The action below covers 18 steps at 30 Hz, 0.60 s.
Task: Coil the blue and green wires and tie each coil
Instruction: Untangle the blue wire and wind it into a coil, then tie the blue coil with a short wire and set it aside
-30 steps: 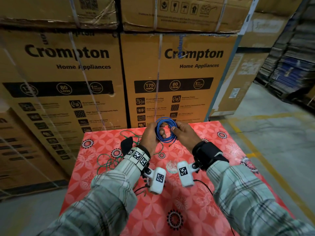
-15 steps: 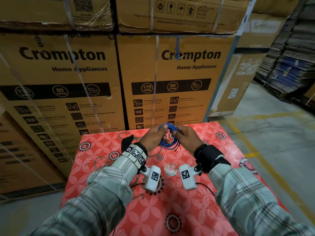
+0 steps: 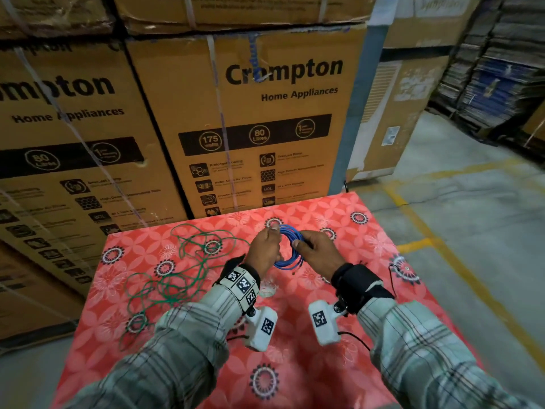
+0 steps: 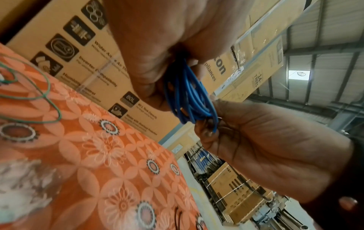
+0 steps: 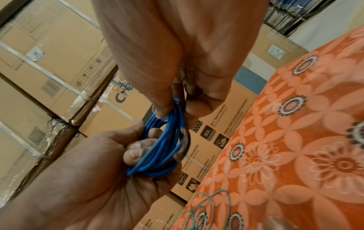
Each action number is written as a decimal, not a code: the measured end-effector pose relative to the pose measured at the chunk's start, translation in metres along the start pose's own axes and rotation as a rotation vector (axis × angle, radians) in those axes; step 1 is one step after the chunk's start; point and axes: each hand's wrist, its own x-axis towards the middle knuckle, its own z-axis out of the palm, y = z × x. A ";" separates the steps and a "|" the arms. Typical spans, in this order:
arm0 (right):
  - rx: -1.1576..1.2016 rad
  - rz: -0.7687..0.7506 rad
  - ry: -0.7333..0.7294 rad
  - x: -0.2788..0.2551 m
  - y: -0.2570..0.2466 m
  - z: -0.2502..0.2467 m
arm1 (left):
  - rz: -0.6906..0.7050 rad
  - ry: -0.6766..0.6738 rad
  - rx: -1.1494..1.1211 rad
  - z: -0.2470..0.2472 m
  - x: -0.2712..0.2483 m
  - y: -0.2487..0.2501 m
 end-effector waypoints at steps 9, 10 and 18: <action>0.146 0.181 0.193 -0.041 0.081 -0.052 | -0.138 0.023 -0.098 0.064 0.009 -0.040; 0.163 0.216 0.198 -0.049 0.094 -0.058 | -0.154 0.025 -0.091 0.069 0.010 -0.047; -0.049 0.433 0.357 -0.095 0.181 -0.101 | -0.223 -0.026 0.018 0.115 0.012 -0.085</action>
